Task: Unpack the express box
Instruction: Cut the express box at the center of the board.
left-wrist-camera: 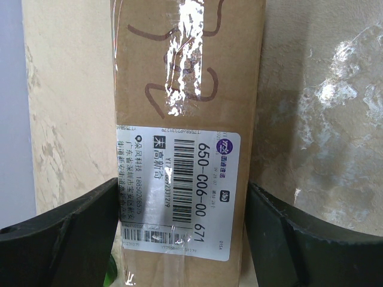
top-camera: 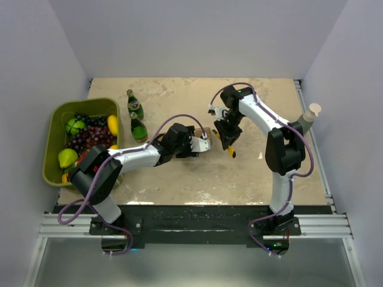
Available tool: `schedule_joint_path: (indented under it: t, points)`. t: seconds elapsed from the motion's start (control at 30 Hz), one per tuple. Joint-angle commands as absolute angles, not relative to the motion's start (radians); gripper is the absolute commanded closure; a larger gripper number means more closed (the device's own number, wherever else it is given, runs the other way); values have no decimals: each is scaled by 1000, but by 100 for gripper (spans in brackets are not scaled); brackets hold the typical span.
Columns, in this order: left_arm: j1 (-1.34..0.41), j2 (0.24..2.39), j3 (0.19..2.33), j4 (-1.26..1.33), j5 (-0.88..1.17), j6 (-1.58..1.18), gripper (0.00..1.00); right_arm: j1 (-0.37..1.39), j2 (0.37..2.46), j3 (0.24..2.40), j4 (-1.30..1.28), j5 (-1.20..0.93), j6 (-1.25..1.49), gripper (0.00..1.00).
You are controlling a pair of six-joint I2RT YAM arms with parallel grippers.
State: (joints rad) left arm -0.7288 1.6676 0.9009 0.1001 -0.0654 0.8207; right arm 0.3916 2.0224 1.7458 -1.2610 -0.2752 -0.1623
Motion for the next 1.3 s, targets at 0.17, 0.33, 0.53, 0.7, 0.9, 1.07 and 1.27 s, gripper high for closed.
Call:
schedule_joint_path:
  t: [0.17, 0.33, 0.53, 0.7, 0.9, 1.07, 1.27]
  points:
    - [-736, 1697, 881, 71, -45, 807, 100, 399, 1980, 1714, -1292, -299, -187, 100]
    - [-738, 1698, 884, 74, -49, 807, 100, 400, 1983, 1723, -1293, -304, -190, 100]
    - [-736, 1698, 884, 71, -49, 808, 100, 406, 1977, 1732, -1295, -322, -192, 100]
    - [-738, 1698, 885, 72, -48, 808, 100, 408, 1971, 1723, -1293, -325, -193, 100]
    - [-738, 1701, 887, 74, -46, 810, 100, 414, 1985, 1723, -1295, -322, -193, 100]
    - [-738, 1703, 885, 75, -49, 810, 100, 429, 2002, 1723, -1311, -330, -207, 100]
    - [-738, 1707, 890, 78, -49, 807, 100, 451, 2000, 1680, -1338, -351, -227, 100]
